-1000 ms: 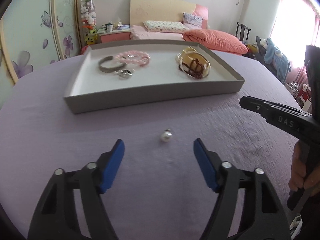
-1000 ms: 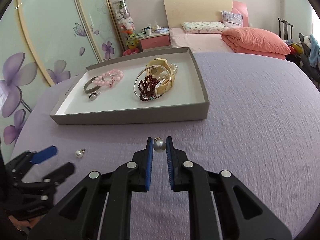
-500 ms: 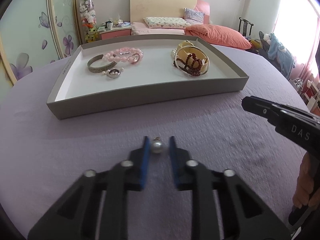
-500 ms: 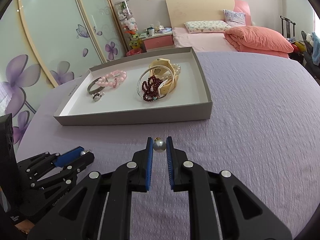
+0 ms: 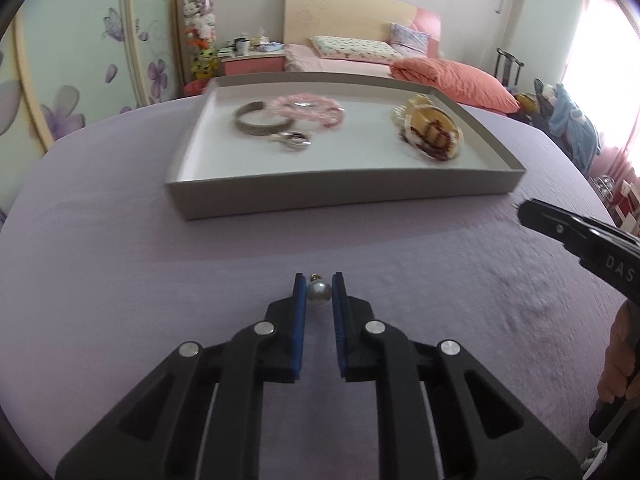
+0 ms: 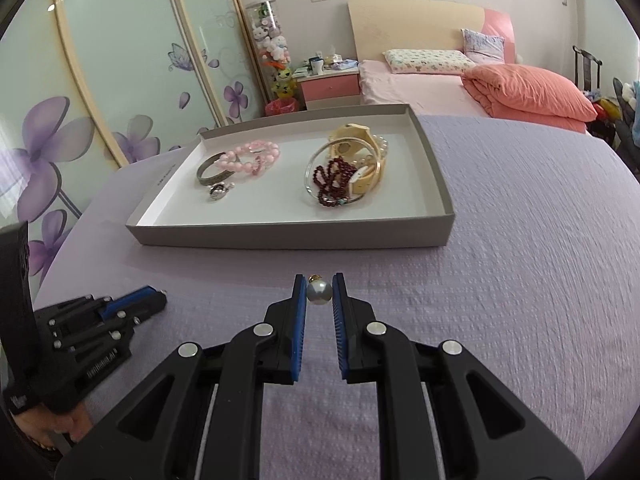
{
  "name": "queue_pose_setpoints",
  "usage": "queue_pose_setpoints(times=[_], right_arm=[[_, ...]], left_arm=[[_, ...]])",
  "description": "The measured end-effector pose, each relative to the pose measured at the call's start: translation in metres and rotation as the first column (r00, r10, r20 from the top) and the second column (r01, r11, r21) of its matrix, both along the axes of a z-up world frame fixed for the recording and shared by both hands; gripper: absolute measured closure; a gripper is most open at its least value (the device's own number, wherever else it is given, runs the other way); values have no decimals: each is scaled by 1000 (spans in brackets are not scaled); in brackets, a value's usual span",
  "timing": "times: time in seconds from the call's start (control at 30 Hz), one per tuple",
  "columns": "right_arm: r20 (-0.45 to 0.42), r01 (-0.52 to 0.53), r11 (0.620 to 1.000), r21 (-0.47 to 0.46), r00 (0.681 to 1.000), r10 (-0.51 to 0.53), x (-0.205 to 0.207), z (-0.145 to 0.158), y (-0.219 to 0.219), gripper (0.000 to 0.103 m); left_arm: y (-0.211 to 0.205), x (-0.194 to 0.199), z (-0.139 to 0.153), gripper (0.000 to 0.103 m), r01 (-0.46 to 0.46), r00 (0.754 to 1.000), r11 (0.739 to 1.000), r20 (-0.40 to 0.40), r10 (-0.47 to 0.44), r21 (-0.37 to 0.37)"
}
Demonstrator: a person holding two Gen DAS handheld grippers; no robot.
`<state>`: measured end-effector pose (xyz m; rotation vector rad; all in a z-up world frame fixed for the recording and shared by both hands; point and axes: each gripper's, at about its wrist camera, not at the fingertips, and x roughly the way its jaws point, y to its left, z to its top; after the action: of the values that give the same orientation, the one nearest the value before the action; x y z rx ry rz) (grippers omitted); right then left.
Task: Organize jewelry
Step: 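Carry both pearls over the tray and open the right tool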
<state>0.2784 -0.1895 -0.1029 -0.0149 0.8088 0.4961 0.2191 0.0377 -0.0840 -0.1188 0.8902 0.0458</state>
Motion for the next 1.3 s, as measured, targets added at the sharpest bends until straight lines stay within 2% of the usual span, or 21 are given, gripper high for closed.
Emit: queue_pose_setpoints(times=[0.3, 0.83, 1.07, 1.3], right_arm=[[3, -28, 999, -17, 1000, 28, -7, -1, 14, 89], [3, -35, 999, -26, 999, 35, -8, -1, 18, 89], [83, 19, 1000, 15, 996, -21, 6, 27, 5, 89], [189, 38, 998, 49, 981, -47, 33, 47, 19, 89]], left_arm=[[27, -12, 4, 90, -50, 999, 999, 6, 50, 1], [27, -14, 4, 90, -41, 999, 999, 11, 41, -12], [33, -3, 27, 90, -64, 995, 997, 69, 66, -31], [41, 30, 59, 90, -93, 982, 994, 159, 101, -52]])
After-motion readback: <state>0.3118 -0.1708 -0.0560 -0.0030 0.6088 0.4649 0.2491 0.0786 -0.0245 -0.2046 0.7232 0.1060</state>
